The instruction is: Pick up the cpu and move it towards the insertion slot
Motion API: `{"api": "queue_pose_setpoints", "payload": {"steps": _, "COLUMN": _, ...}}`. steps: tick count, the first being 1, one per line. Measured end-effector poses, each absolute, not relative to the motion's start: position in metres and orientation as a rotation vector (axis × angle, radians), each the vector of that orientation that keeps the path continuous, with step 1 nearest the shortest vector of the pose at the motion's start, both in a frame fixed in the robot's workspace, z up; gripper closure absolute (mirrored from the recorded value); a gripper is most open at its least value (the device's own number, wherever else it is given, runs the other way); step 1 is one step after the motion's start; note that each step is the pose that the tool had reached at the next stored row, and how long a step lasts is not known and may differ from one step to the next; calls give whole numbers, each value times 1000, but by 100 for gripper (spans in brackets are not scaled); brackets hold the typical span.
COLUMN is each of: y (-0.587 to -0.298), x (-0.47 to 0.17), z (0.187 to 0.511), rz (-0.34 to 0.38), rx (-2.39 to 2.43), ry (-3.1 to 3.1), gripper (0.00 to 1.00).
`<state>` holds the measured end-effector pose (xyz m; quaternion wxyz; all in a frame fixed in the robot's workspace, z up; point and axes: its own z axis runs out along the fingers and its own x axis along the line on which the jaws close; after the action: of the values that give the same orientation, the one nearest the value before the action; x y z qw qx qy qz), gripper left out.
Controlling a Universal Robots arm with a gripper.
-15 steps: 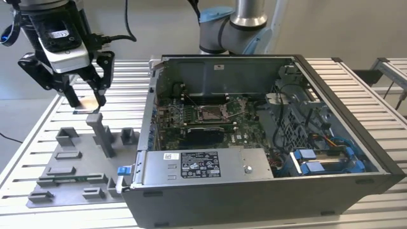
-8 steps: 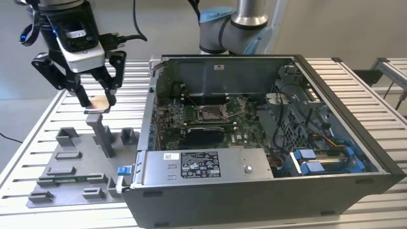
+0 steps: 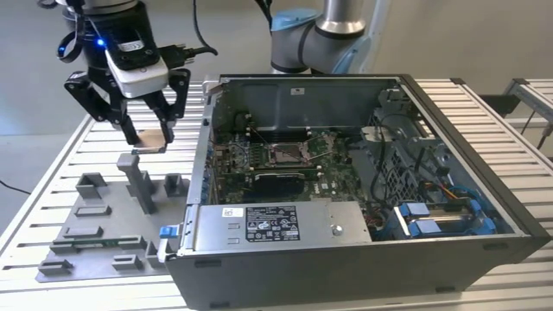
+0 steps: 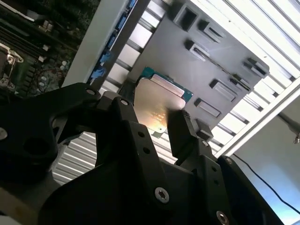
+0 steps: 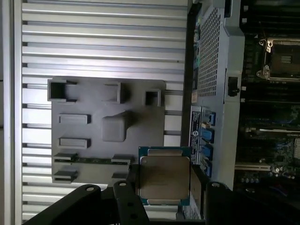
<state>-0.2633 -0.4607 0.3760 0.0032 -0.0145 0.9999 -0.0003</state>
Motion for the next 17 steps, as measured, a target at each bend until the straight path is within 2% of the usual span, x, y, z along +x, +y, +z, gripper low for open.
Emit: {"api": "queue_pose_setpoints", "payload": {"steps": 17, "y": -461, "x": -220, "z": 376, "rz": -1, "rx": -59, "ry": 3137, "gripper": 100}}
